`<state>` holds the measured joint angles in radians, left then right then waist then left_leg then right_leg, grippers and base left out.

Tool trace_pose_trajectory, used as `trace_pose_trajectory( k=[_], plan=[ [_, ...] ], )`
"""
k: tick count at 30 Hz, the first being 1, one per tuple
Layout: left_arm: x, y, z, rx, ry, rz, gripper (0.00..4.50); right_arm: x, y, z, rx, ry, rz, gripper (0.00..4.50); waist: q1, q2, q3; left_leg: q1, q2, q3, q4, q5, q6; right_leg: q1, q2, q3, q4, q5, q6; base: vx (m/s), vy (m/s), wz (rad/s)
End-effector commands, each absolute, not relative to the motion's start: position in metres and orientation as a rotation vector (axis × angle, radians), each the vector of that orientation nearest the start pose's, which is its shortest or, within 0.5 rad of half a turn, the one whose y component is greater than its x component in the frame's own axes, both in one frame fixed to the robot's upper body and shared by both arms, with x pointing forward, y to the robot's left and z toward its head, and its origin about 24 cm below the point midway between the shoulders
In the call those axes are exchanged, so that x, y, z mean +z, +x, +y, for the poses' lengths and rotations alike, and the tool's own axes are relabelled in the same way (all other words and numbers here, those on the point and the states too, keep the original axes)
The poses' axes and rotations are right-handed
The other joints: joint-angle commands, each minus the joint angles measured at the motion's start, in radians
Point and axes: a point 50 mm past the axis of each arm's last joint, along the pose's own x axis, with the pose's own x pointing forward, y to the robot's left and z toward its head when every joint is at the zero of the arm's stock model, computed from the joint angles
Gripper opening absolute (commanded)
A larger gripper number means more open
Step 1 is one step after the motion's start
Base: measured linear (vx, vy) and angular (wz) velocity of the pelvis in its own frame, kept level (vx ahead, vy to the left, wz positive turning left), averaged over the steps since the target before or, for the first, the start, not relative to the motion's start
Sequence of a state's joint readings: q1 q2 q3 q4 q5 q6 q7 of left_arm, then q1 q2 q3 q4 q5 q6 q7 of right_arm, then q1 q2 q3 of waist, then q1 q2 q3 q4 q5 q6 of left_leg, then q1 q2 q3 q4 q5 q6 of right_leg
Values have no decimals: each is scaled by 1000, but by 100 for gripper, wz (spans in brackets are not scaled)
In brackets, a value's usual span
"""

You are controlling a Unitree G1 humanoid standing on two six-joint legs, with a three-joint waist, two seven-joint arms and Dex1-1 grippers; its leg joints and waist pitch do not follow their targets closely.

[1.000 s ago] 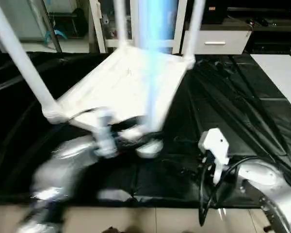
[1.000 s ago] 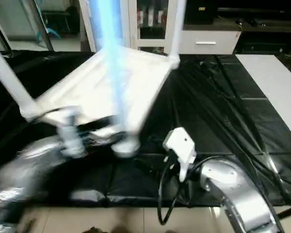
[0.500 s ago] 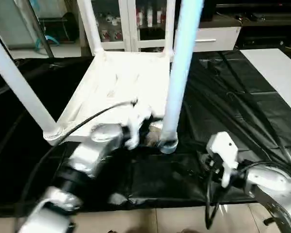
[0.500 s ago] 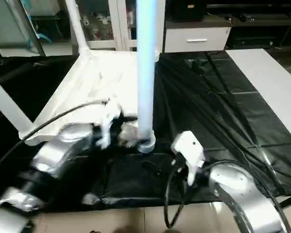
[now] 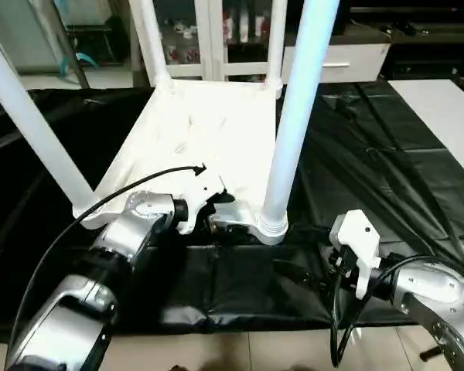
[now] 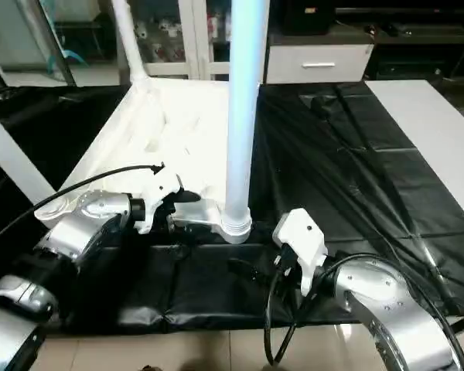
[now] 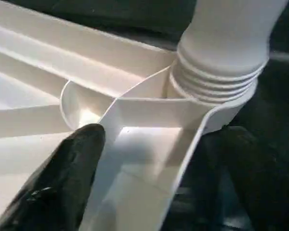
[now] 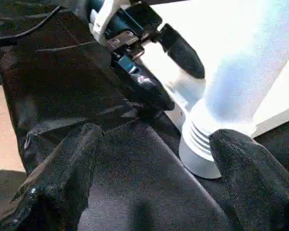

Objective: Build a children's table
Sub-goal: Rotate table base

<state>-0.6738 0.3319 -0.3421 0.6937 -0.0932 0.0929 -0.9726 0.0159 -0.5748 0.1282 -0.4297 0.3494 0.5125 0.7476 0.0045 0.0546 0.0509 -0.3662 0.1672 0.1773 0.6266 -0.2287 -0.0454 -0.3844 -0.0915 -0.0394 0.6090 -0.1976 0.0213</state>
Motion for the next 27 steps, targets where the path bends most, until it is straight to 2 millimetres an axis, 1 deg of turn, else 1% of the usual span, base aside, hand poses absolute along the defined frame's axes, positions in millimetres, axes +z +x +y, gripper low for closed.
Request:
trace_pose_trajectory(
  k=[1,2,4,6,7,10,11,13,15,16,17,18,20,22,24,27],
  plan=[
    [55,337,120,-1172,379,397,386,90,216,-155,1004,-199,284,391,5,-17,-61,5,56,-20,-85,-104,83,45,-56,39,-63,-76,-296,0,0,0],
    [53,336,121,-1196,411,427,373,90,215,-155,1006,-201,286,391,5,-17,-61,6,56,-20,-85,-105,84,44,-55,39,-64,-79,-295,0,0,0],
    [51,337,123,-1201,440,446,365,90,215,-156,1007,-203,288,391,5,-18,-60,6,55,-20,-86,-117,81,44,-55,39,-66,-93,-292,0,0,0],
    [49,338,126,-1202,468,468,346,90,215,-156,1007,-205,290,391,4,-14,-59,6,55,-21,-86,-126,76,44,-55,39,-67,-100,-292,0,0,0],
    [48,338,127,-1196,474,471,330,90,215,-156,1007,-205,291,391,4,-15,-60,6,56,-21,-87,-127,74,45,-55,40,-66,-95,-293,0,0,0],
    [48,341,129,-1165,485,470,308,89,214,-156,1007,-206,293,391,5,-15,-62,5,57,-21,-86,-117,76,47,-57,40,-63,-67,-305,0,0,0],
    [49,344,129,-1142,487,455,297,89,214,-156,1007,-206,294,391,5,-14,-62,5,56,-21,-84,-115,79,46,-55,39,-63,-61,-307,0,0,0],
    [51,347,130,-1112,478,438,275,89,214,-156,1008,-206,296,391,5,-16,-61,5,56,-21,-85,-119,80,47,-56,39,-63,-62,-310,0,0,0],
    [51,348,129,-1113,473,439,268,88,214,-155,1010,-205,297,391,7,-16,-60,7,57,-20,-85,-125,80,45,-57,39,-65,-73,-313,0,0,0],
    [50,348,129,-1118,468,442,251,88,214,-154,1012,-204,297,391,8,-17,-59,7,57,-20,-86,-133,78,44,-56,40,-66,-88,-311,0,0,0],
    [50,348,129,-1119,467,442,251,88,214,-154,1013,-204,297,391,9,-17,-59,7,57,-20,-88,-144,73,44,-56,39,-67,-105,-307,0,0,0],
    [50,348,129,-1123,463,444,241,88,214,-154,1014,-204,298,391,9,-16,-59,7,58,-21,-89,-149,68,45,-57,40,-68,-112,-305,0,0,0],
    [49,347,128,-1128,458,450,233,88,214,-154,1016,-204,298,391,8,-16,-59,7,58,-21,-88,-151,66,44,-57,40,-68,-109,-303,0,0,0],
    [47,346,128,-1139,452,464,213,88,214,-153,1017,-205,298,391,9,-17,-59,6,58,-22,-88,-142,68,45,-57,40,-66,-95,-304,0,0,0],
    [45,345,128,-1145,449,477,200,88,214,-153,1018,-206,298,391,9,-17,-60,5,58,-21,-88,-136,71,45,-58,40,-66,-88,-306,0,0,0],
    [39,342,130,-1149,430,526,167,87,214,-153,1019,-208,298,391,9,-15,-60,5,58,-21,-88,-134,74,45,-58,40,-65,-81,-310,0,0,0]
  ],
)
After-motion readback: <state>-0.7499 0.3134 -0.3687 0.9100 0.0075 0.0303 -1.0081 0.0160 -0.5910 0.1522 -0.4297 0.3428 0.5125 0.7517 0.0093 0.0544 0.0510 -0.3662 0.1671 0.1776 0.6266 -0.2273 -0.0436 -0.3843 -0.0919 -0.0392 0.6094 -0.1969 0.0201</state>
